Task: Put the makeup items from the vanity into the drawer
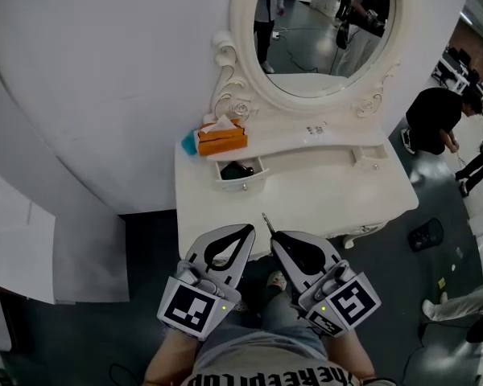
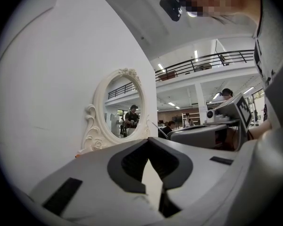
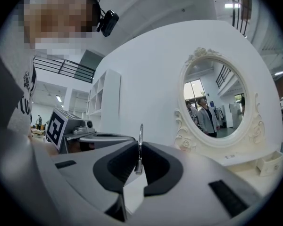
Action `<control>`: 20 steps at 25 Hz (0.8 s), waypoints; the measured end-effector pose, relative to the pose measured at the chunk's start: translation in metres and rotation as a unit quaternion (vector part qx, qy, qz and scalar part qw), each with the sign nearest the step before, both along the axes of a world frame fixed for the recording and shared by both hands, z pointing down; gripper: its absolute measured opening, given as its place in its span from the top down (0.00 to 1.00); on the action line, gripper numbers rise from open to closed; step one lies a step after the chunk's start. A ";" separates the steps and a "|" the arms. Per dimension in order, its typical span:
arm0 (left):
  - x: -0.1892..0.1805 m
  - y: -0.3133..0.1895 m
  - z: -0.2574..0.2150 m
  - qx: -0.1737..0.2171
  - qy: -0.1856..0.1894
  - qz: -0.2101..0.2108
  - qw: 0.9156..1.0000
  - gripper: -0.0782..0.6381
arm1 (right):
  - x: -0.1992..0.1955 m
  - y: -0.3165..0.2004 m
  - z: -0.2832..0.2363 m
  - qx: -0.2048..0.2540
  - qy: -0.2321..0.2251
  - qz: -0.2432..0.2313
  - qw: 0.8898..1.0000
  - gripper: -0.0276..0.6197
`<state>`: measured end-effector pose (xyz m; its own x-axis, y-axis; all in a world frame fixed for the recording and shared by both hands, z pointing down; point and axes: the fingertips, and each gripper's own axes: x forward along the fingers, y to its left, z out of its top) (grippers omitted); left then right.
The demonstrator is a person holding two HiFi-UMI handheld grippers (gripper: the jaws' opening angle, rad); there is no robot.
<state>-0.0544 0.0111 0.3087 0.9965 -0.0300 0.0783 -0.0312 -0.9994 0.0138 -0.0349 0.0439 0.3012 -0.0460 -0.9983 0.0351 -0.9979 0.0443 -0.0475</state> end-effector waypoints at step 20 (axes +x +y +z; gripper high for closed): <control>0.046 -0.046 0.001 -0.004 0.002 -0.040 0.999 0.86 | 0.054 -0.048 0.004 -0.005 0.004 -0.034 0.999 0.89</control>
<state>-0.0087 -0.0347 0.3099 0.9913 -0.1082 0.0754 -0.1101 -0.9937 0.0210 0.0187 -0.0039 0.3055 -0.1137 -0.9925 0.0456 -0.9929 0.1119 -0.0398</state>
